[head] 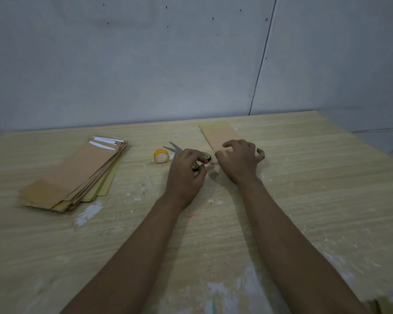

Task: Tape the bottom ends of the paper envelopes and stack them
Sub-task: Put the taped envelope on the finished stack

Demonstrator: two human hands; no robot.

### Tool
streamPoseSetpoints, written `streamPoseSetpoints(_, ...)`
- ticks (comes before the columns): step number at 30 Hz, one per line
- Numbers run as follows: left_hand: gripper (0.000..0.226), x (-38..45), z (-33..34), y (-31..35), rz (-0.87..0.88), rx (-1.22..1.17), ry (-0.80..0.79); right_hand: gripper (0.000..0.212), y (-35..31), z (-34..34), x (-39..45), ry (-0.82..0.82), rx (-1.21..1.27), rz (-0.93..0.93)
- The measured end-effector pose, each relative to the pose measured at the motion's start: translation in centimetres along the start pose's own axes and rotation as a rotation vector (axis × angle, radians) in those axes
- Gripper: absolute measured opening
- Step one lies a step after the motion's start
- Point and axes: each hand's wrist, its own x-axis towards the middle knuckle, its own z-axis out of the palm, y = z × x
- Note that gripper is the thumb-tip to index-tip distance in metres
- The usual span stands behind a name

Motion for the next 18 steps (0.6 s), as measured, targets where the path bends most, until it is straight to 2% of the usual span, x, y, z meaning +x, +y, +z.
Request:
streamPoseSetpoints(3, 0.013, -1.0, -1.9, -1.1, 0.008, 0.031, 0.010, 0.016, -1.0, 0.1, -1.0, 0.049, 0.032, -0.151)
streamPoseSetpoints(5, 0.014, -1.6, -3.6, -2.0, -0.012, 0.066, 0.007, 0.014, -2.2, 0.3, -1.8, 0.039, 0.075, -0.254)
streamPoseSetpoints(8, 0.014, -2.6, -6.1, -3.5, -0.046, 0.092, -0.009, 0.017, -4.1, 1.0, -3.0, -0.045, 0.150, -0.409)
streamPoseSetpoints(13, 0.020, -4.5, -9.6, -5.1, -0.114, 0.070, -0.069, 0.007, -6.2, 1.1, -5.1, -0.139, 0.282, -0.579)
streamPoseSetpoints(18, 0.022, -5.5, -12.0, -6.1, -0.141, 0.088, -0.062, 0.011, -8.2, 1.3, -7.1, -0.288, 0.219, -0.723)
